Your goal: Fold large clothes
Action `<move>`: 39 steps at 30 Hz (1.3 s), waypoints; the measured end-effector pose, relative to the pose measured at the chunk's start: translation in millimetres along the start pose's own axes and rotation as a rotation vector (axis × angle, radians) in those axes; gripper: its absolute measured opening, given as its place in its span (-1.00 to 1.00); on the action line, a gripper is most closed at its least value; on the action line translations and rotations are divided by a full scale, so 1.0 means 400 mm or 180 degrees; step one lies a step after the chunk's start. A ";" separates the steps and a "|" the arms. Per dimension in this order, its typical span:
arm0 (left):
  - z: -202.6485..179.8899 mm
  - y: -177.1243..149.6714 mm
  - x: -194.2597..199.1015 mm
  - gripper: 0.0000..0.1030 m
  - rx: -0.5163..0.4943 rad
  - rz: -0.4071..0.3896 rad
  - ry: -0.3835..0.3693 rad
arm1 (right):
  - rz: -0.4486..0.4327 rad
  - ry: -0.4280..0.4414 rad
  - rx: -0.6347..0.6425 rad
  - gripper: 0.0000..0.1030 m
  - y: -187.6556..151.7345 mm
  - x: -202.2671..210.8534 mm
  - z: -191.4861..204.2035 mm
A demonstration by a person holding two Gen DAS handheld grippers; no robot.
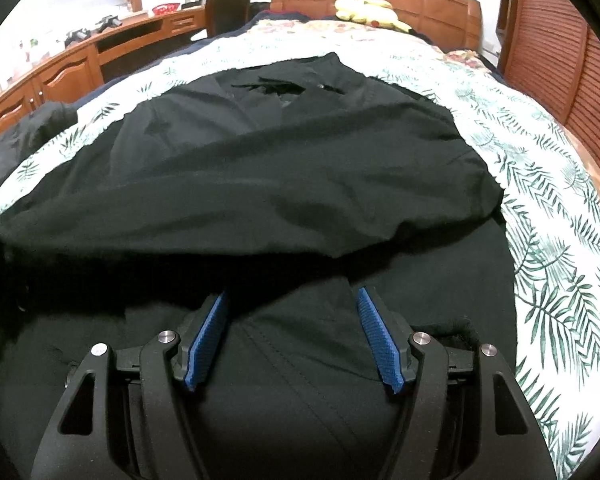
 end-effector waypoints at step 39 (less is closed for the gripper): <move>0.234 -0.091 0.108 -0.46 0.0561 0.0032 0.0374 | 0.0342 0.1411 0.0726 0.23 0.039 -0.066 0.445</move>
Point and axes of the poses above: each gripper's, at about its wrist camera, not at the fingertips, and x roughly against the way its jaws point, z to its left, y to its top, the point moved 6 cm from there along -x, roughly the way its jaws point, and after that the axes turned 12 degrees about y, right-handed, at the moved point
